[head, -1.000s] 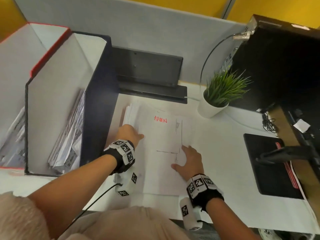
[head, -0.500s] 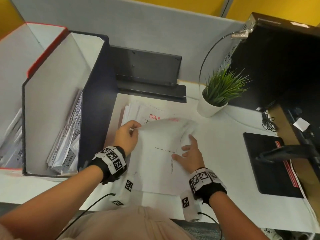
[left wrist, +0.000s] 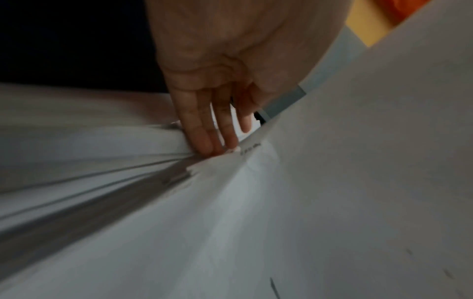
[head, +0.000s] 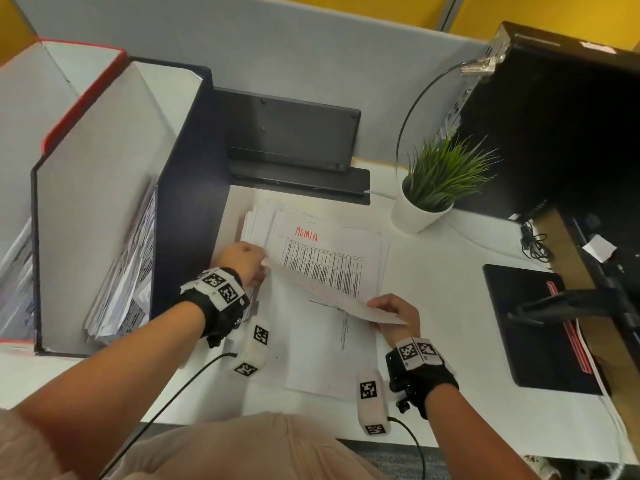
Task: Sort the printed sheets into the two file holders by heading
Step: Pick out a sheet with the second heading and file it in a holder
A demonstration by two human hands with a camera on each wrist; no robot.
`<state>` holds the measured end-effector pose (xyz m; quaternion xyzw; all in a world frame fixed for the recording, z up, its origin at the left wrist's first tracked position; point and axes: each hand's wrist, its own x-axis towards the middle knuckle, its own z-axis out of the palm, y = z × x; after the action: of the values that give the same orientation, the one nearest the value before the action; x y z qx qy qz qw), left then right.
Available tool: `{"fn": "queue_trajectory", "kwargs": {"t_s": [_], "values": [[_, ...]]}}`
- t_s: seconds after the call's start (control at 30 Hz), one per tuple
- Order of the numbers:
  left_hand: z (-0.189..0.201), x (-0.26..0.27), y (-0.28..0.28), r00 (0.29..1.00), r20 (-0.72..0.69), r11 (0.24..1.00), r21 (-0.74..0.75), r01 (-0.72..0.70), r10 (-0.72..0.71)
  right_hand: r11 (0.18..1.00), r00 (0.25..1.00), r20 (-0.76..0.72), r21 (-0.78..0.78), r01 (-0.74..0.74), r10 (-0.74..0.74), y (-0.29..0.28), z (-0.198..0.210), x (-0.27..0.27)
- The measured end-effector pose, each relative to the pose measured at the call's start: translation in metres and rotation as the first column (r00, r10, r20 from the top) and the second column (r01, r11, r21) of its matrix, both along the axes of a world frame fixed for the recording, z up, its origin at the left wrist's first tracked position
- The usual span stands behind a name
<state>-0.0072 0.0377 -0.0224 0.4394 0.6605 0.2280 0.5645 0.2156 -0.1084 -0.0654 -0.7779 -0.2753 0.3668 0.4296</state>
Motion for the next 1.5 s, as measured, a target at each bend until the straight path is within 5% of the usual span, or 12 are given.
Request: {"fn": "queue_trajectory", "kwargs": {"t_s": [0.17,0.3,0.43,0.63,0.8,1.0,1.2,1.33,1.43,1.5], "values": [[0.0,0.004,0.011,0.952,-0.263,0.987,-0.076,0.139,-0.154,1.0,0.997,-0.079,0.014,0.02,-0.019,0.0,-0.004,-0.003],[0.007,0.011,0.007,0.771,-0.562,0.937,-0.019,0.348,-0.298,1.0,0.999,-0.042,0.002,-0.001,0.001,-0.003,-0.006,-0.005],[0.011,0.014,0.001,0.68,-0.659,0.91,-0.019,0.413,-0.322,1.0,0.999,-0.032,-0.002,0.026,-0.026,-0.001,-0.005,-0.008],[0.01,0.009,-0.012,0.726,-0.608,0.86,0.133,0.492,-0.321,0.997,0.998,-0.031,0.056,0.057,-0.056,0.006,0.009,-0.012],[0.002,0.002,-0.018,0.845,-0.501,0.848,0.351,0.397,-0.188,0.997,0.999,0.017,0.064,0.037,-0.039,0.007,0.013,-0.007],[0.0,-0.001,-0.016,0.864,-0.415,0.806,0.385,0.451,-0.285,0.995,0.996,0.048,0.065,0.073,-0.076,0.005,0.006,-0.008],[0.001,0.0,-0.025,0.982,-0.053,0.863,0.472,0.183,-0.179,0.984,0.986,-0.009,0.068,0.168,-0.167,0.01,0.008,-0.007],[0.006,0.001,-0.025,0.979,0.128,0.932,0.348,0.103,-0.156,0.965,0.98,-0.133,0.195,0.173,-0.149,0.011,0.014,-0.006],[0.011,0.003,-0.02,0.968,0.216,0.97,0.23,0.075,-0.126,0.992,0.998,0.067,0.122,-0.004,-0.004,0.01,0.016,-0.004],[0.009,0.003,-0.011,0.975,0.208,0.985,0.165,0.041,-0.075,0.991,0.999,0.014,0.132,0.03,-0.032,0.007,0.014,-0.006]]}}
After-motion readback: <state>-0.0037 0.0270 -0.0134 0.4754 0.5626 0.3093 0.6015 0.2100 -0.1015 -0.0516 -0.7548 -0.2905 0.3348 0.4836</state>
